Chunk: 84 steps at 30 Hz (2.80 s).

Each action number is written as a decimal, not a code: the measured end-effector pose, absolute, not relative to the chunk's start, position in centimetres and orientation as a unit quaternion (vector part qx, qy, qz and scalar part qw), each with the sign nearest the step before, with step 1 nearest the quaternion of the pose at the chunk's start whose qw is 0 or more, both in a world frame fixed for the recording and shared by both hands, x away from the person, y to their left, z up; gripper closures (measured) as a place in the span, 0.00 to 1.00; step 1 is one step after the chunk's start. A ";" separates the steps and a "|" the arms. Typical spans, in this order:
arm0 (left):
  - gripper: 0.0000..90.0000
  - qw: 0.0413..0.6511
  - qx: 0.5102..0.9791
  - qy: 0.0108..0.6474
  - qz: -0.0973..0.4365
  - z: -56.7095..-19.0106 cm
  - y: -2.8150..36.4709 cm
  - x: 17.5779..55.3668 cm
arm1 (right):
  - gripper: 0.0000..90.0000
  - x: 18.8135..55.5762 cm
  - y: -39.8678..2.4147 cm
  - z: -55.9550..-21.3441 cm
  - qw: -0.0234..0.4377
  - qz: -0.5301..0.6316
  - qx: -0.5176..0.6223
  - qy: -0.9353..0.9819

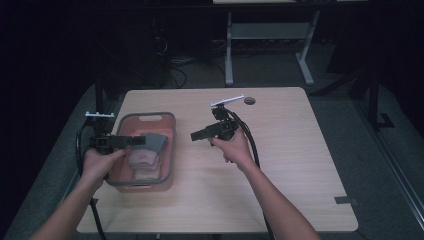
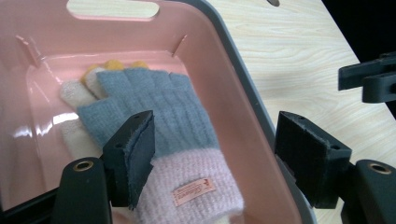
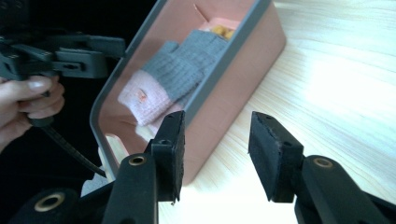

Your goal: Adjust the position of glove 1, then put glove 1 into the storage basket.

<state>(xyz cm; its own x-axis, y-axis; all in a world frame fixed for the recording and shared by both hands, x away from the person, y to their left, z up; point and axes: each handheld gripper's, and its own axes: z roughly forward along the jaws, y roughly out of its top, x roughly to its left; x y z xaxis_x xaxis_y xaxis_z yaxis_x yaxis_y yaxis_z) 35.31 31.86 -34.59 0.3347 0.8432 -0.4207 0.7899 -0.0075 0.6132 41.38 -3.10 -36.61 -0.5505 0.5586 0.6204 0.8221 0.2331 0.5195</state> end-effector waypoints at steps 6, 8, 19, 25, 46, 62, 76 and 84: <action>0.31 0.404 0.719 0.564 0.036 -34.3 30.9 35.2 | 0.59 41.4 -3.7 -36.5 0.150 -0.427 -0.451 -0.769; 0.31 0.404 0.722 0.561 0.034 -34.2 30.7 35.3 | 0.59 41.3 -3.9 -36.6 0.150 -0.428 -0.452 -0.768; 0.30 0.409 0.729 0.548 0.030 -33.9 29.0 35.2 | 0.57 40.9 -5.0 -37.2 0.144 -0.421 -0.458 -0.769; 0.29 0.410 0.735 0.540 0.023 -33.9 28.1 35.3 | 0.56 40.7 -5.6 -37.3 0.141 -0.419 -0.462 -0.769; 0.27 0.415 0.755 0.507 0.014 -33.2 24.2 35.6 | 0.55 39.9 -8.9 -37.2 0.130 -0.421 -0.481 -0.758; 0.26 0.423 0.766 0.485 0.003 -33.1 21.5 35.5 | 0.54 39.2 -11.1 -37.3 0.120 -0.420 -0.495 -0.751; 0.26 0.431 0.779 0.456 -0.010 -32.6 18.8 34.8 | 0.54 38.2 -12.9 -37.2 0.109 -0.423 -0.504 -0.745; 0.26 0.434 0.781 0.448 -0.018 -32.7 18.1 34.8 | 0.53 38.0 -14.1 -37.5 0.110 -0.433 -0.510 -0.735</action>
